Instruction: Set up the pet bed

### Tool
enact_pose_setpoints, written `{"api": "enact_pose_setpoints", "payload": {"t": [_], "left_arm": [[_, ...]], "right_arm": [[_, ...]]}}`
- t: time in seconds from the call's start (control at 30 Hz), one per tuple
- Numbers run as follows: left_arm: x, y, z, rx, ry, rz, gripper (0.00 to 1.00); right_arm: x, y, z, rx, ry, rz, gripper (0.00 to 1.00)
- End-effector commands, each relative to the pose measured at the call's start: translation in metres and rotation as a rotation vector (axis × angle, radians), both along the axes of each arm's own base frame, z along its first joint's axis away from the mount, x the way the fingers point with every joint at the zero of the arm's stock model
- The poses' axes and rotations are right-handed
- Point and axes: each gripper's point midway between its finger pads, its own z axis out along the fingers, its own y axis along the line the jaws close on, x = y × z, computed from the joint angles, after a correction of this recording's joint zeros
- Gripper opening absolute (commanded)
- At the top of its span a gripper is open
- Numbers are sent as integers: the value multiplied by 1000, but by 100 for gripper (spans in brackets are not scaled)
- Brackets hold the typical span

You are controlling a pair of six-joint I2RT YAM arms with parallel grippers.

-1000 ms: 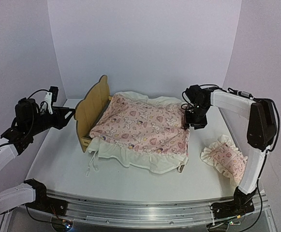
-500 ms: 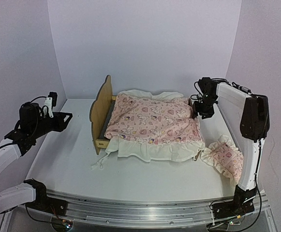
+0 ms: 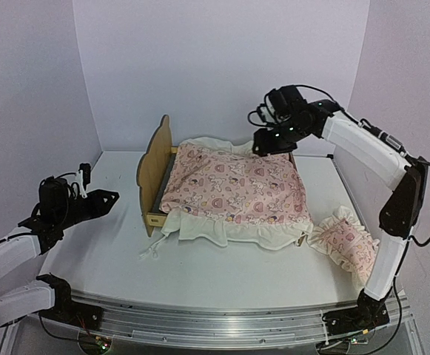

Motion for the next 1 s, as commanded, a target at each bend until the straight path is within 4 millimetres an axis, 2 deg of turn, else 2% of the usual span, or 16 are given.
{"api": "enact_pose_setpoints", "payload": {"t": [0.0, 0.13, 0.23, 0.3, 0.37, 0.4, 0.47, 0.6, 0.7, 0.83, 0.97], "left_arm": [[3, -5, 10, -64, -25, -9, 34], [3, -10, -6, -105, 41, -22, 34], [-2, -12, -26, -133, 118, -19, 33], [-4, -14, -36, -140, 148, -28, 33], [-4, -17, -39, -143, 140, -48, 33], [-3, -19, -38, -143, 126, -57, 33], [-1, -21, -31, -147, 77, -73, 33], [1, -22, -23, -132, 5, -83, 34], [-2, -21, -24, -125, -9, -84, 34], [-8, -20, -28, -131, -3, -83, 35], [-9, -20, -26, -133, -23, -86, 36]], "right_arm": [[-55, 106, -3, 48, -48, 250, 54], [-104, 196, -19, 84, -66, 374, 51], [-132, 244, -37, 107, -80, 383, 47], [-148, 269, -47, 119, -109, 391, 43], [-157, 286, -58, 146, -124, 370, 36], [-159, 291, -67, 173, -113, 344, 30], [-160, 307, -79, 264, -103, 323, 25], [-150, 322, -108, 281, -106, 287, 14], [-141, 320, -129, 239, -120, 246, 10], [-131, 302, -151, 155, -143, 171, 6], [-116, 276, -152, 79, -193, 91, 4]]}}
